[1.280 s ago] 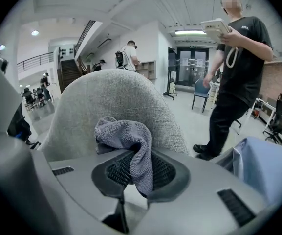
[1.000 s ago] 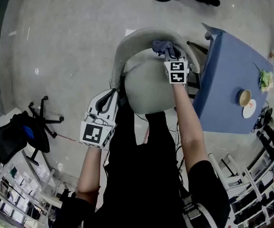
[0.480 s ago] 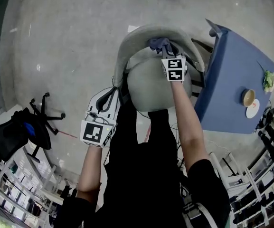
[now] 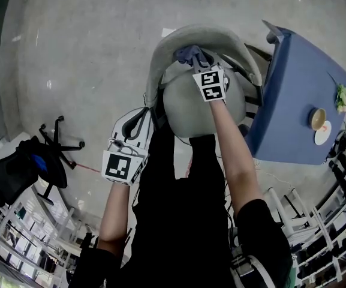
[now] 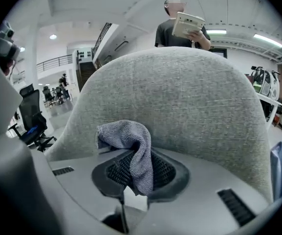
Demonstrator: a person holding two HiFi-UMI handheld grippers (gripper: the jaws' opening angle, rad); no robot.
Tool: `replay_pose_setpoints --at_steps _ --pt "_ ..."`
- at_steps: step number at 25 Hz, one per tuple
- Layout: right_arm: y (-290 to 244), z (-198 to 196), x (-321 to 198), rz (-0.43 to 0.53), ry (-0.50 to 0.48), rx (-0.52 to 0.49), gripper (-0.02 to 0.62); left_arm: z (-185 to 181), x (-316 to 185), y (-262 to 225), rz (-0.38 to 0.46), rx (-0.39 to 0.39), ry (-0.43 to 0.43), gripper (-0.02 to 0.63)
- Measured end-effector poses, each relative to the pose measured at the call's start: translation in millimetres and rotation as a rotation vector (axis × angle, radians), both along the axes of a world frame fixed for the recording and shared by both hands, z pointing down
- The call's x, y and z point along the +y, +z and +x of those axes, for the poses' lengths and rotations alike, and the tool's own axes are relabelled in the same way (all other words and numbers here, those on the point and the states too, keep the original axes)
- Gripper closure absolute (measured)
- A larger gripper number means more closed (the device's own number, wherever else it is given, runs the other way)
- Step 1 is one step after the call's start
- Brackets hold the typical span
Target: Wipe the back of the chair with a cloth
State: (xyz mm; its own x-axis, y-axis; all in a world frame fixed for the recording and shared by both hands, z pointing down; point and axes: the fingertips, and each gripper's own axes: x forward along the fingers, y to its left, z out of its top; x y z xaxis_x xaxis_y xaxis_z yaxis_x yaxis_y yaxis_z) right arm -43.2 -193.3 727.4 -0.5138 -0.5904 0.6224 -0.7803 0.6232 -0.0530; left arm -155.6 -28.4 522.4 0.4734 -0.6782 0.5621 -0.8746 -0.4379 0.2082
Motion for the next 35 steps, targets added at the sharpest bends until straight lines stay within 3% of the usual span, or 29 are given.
replay_pose_setpoints --at_steps 8,16,35 --pt "3.7 -32.2 16.5 -0.024 -0.053 -0.018 0.514 -3.2 2.5 -0.4 0.002 0.009 0.017 0.583" --pt "18.5 -71.3 51.9 -0.075 -0.190 -0.045 0.515 -16.7 -2.0 3.8 0.003 -0.009 0.011 0.583" --pt "55.6 -111.9 121.6 -0.158 -0.382 -0.015 0.515 -16.5 -8.0 17.9 -0.013 -0.001 0.035 0.583"
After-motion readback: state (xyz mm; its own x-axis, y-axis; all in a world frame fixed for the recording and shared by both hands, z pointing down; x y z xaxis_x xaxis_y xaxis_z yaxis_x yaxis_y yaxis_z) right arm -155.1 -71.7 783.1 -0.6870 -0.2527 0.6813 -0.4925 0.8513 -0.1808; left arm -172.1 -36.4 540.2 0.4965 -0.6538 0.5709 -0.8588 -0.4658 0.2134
